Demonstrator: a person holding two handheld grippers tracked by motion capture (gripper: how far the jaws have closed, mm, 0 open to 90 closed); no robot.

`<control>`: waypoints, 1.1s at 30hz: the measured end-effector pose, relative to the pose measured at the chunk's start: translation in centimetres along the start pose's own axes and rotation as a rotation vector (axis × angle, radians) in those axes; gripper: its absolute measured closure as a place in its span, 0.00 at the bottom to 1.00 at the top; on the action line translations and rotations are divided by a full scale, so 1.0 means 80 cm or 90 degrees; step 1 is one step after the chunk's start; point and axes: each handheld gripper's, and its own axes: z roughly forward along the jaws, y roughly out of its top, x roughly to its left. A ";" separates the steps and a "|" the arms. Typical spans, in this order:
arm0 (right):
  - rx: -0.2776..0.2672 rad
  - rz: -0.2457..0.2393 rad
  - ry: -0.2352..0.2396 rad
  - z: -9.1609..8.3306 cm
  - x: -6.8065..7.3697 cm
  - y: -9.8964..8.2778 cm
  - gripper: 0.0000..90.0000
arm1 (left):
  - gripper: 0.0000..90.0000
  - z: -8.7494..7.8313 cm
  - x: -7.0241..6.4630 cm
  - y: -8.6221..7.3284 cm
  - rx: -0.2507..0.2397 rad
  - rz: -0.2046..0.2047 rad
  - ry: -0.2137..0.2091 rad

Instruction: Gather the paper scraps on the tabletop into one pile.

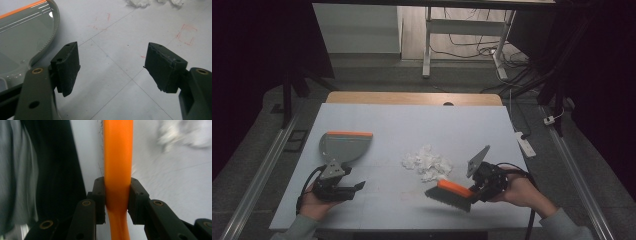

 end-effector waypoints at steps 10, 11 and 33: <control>0.049 -0.080 -0.056 0.035 -0.030 0.043 0.78 | 0.32 0.000 0.000 -0.001 0.001 -0.001 0.002; 0.043 -0.071 -0.077 0.034 -0.037 0.047 0.78 | 0.32 0.000 0.000 -0.002 0.001 -0.001 0.002; -0.210 0.099 -0.146 -0.027 -0.076 0.071 0.78 | 0.32 0.000 0.000 -0.001 0.001 0.001 0.000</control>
